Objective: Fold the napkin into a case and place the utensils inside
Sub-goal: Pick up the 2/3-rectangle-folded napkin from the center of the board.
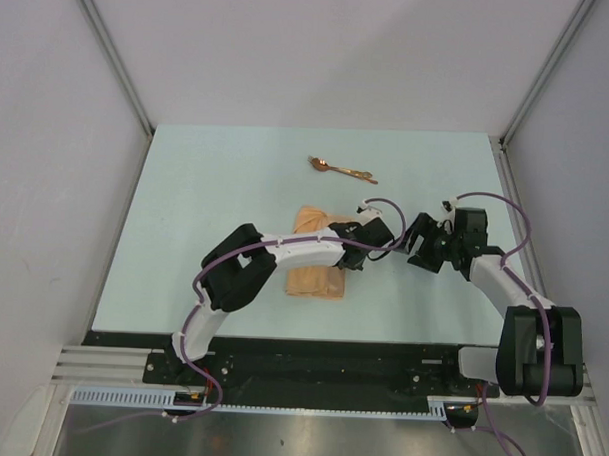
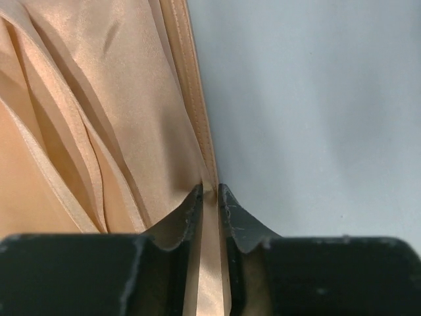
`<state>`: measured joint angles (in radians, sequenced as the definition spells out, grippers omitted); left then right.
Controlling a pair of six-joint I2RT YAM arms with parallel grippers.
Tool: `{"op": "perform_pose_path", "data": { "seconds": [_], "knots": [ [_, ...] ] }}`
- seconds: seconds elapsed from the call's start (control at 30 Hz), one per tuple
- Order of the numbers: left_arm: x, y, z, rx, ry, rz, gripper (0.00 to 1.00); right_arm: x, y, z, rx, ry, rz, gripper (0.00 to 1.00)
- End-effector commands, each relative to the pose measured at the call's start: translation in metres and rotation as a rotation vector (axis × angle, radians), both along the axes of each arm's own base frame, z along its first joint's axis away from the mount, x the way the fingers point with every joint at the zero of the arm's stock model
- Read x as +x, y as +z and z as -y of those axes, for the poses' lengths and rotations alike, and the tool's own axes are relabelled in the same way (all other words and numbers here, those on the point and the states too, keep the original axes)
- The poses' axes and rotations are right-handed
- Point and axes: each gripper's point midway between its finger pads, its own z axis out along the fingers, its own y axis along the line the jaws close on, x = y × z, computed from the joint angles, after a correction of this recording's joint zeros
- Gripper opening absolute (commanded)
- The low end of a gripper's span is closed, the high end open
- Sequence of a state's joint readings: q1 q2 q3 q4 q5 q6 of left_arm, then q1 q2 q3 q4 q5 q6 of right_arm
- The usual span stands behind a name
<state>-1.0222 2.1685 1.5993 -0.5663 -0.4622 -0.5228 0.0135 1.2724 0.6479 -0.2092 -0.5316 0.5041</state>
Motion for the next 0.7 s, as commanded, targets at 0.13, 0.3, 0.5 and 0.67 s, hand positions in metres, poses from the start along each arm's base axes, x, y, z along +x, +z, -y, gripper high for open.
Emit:
{"op": "perform_pose_path", "data": {
  "seconds": [0.13,0.3,0.5,0.67],
  "knots": [
    [-0.009,-0.033,-0.042,0.098,0.008,-0.101,0.00,0.009,0.002,-0.024,0.008,0.043,0.023,0.82],
    [-0.008,0.005,-0.032,-0.018,-0.014,-0.050,0.00,0.014,-0.001,-0.050,0.024,0.098,-0.004,0.83],
    [-0.010,0.045,-0.026,-0.165,-0.025,-0.010,0.00,0.037,-0.001,-0.074,0.093,0.101,-0.013,0.84],
    [-0.011,0.048,-0.030,-0.166,-0.027,-0.009,0.00,0.054,-0.013,-0.096,0.123,0.096,-0.067,0.84]
  ]
}}
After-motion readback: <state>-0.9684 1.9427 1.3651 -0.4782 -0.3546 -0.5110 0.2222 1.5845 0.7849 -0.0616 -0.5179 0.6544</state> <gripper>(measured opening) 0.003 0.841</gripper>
